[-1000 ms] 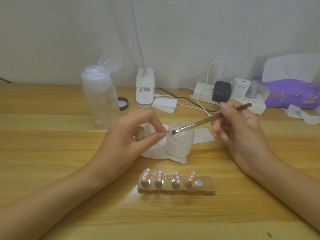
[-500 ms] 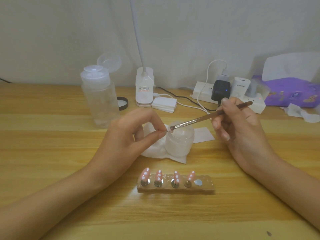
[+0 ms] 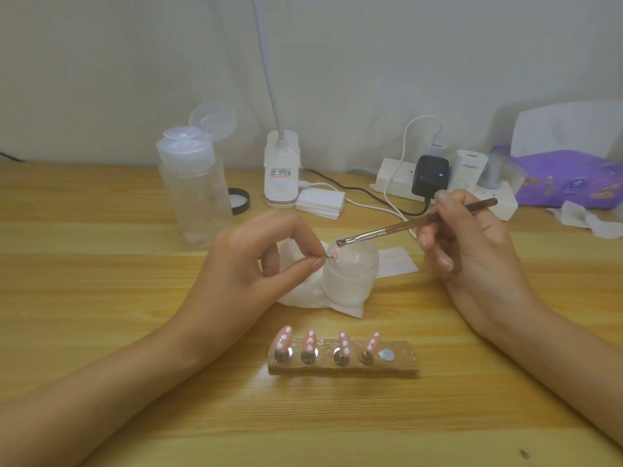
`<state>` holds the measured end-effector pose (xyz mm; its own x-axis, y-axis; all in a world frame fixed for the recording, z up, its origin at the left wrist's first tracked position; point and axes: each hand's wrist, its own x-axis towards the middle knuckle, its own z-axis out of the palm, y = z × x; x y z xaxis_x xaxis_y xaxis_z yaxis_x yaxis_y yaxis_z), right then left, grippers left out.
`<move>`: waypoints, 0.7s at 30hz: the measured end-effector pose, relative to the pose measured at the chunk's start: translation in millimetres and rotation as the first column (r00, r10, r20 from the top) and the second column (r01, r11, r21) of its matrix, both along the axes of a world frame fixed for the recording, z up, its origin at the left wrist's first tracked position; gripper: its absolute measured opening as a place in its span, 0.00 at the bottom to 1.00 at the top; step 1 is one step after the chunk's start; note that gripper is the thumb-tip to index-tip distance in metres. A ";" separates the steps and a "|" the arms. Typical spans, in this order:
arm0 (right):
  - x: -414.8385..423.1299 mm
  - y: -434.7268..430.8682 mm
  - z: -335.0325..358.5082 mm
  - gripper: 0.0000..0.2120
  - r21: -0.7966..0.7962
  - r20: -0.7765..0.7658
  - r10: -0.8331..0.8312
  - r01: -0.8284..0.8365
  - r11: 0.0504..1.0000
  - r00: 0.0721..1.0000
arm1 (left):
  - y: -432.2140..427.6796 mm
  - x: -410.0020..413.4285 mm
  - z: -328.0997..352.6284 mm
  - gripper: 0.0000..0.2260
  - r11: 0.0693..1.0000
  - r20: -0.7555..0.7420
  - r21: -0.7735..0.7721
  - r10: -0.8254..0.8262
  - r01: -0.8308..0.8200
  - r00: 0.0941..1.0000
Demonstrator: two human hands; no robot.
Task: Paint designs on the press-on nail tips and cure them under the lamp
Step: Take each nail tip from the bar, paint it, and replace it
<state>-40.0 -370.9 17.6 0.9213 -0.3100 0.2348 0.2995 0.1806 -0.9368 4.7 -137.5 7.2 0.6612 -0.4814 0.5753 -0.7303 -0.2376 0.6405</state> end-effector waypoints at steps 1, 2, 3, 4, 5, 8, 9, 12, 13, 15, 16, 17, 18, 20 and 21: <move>-0.3 0.2 0.2 0.11 0.003 0.012 0.014 -0.014 1.000 1.000 | 0.1 0.2 0.0 0.02 1.000 -0.002 -0.001 0.001 -0.001 1.000; -0.4 0.8 0.4 0.11 -0.006 0.024 0.031 -0.031 1.000 0.999 | 0.1 0.3 -0.1 0.02 1.000 -0.005 -0.002 0.000 0.000 1.000; -0.6 1.4 0.8 0.11 -0.027 0.029 0.042 -0.042 0.999 0.999 | 0.1 0.4 -0.2 0.02 1.000 -0.008 -0.005 -0.001 0.001 1.000; -0.4 2.1 1.0 0.11 -0.049 0.025 0.043 -0.042 0.998 0.999 | 0.1 0.4 -0.2 0.02 1.000 -0.011 -0.007 -0.002 0.002 1.000; -0.1 2.4 0.9 0.11 -0.057 0.015 0.032 -0.031 0.998 0.999 | 0.2 0.3 -0.3 0.02 1.000 -0.009 -0.005 -0.003 0.003 1.000; 0.4 0.4 0.0 0.12 -0.002 -0.001 -0.001 0.001 1.000 1.000 | 0.2 0.6 -0.2 0.02 1.000 -0.008 -0.002 -0.004 0.004 1.000; 0.3 -0.1 -0.2 0.12 0.014 0.007 0.009 -0.009 1.000 1.000 | 0.1 0.9 -0.3 0.02 1.000 -0.014 -0.003 -0.007 0.007 1.000; 0.4 0.7 -0.8 0.12 -0.031 0.038 0.058 -0.057 0.998 0.998 | -0.5 1.5 -0.7 0.02 1.000 -0.022 -0.009 -0.009 0.009 1.000; 0.6 1.0 -0.9 0.12 -0.054 0.034 0.054 -0.052 0.997 0.998 | -0.5 1.5 -0.9 0.02 1.000 -0.022 -0.009 -0.008 0.008 1.000; 1.2 0.6 -1.1 0.12 -0.051 0.011 0.015 -0.015 0.999 1.000 | -0.3 1.2 -1.0 0.02 1.000 -0.025 -0.008 -0.007 0.007 1.000; 1.3 0.0 -1.1 0.11 -0.030 0.003 0.001 -0.001 1.000 1.000 | -0.1 1.0 -0.9 0.02 1.000 -0.023 -0.007 -0.007 0.007 1.000; 1.1 -0.4 -1.1 0.11 -0.007 0.001 -0.002 0.002 1.000 1.000 | 0.1 0.8 -0.9 0.02 1.000 -0.021 -0.005 -0.007 0.007 1.000; 1.0 -0.5 -1.1 0.11 0.010 0.007 0.007 -0.007 1.000 1.000 | 0.2 0.6 -0.8 0.02 1.000 -0.020 -0.003 -0.007 0.007 1.000; 0.7 0.2 -0.7 0.11 -0.007 0.031 0.045 -0.045 0.999 0.998 | 0.1 0.3 -0.7 0.01 1.000 -0.026 -0.005 -0.011 0.010 1.000; 0.7 0.9 -0.5 0.11 -0.034 0.037 0.057 -0.056 0.998 0.998 | 0.0 0.0 -0.7 0.01 1.000 -0.031 -0.008 -0.013 0.013 0.999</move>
<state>-39.3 -370.0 17.0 0.9275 -0.2490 0.2788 0.3248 0.1675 -0.9308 4.7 -137.5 6.5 0.6724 -0.4856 0.5587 -0.7131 -0.2227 0.6647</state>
